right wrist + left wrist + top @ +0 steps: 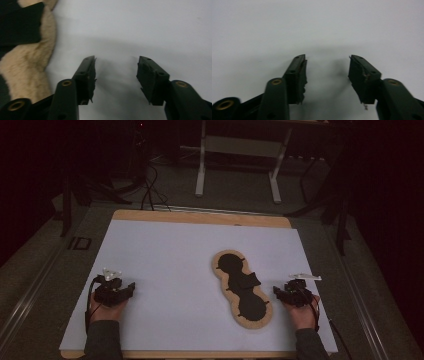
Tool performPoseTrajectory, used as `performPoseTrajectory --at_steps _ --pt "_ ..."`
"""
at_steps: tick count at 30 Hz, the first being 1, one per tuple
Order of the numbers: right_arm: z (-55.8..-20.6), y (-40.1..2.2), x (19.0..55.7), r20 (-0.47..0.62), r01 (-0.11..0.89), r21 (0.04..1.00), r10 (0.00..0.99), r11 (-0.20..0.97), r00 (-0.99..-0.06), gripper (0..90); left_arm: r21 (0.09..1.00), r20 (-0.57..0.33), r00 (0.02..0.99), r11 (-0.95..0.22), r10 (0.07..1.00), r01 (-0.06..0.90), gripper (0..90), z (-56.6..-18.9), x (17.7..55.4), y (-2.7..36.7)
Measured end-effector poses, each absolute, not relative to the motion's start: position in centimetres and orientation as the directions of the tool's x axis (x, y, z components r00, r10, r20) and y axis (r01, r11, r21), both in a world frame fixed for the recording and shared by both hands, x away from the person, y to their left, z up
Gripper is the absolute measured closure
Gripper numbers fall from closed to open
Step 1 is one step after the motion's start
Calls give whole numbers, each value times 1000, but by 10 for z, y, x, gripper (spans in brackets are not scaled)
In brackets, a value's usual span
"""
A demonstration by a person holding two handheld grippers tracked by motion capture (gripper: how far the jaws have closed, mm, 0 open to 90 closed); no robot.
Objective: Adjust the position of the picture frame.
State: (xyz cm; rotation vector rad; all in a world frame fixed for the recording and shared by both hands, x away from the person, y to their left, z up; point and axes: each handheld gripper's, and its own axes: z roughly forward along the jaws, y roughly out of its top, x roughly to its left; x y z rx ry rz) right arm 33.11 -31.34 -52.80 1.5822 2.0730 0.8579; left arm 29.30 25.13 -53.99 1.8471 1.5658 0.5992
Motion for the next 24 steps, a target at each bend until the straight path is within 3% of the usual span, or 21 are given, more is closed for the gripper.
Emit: performPoseTrajectory --at_steps 10,15,21,24 --pt "-521 -303 325 52 685 686 922 246 -383 584 774 -33 290 -159 956 612 517 -522 283 241" --pt "-520 -301 321 68 689 672 904 271 -422 667 780 -35 298 -160 954 605 523 -521 284 240" --pt "-520 -299 315 96 701 648 881 298 -464 854 787 -44 284 -142 958 600 523 -520 282 242" --pt "-521 -296 311 101 708 626 866 327 -489 898 783 -33 289 -155 957 602 523 -520 283 241"
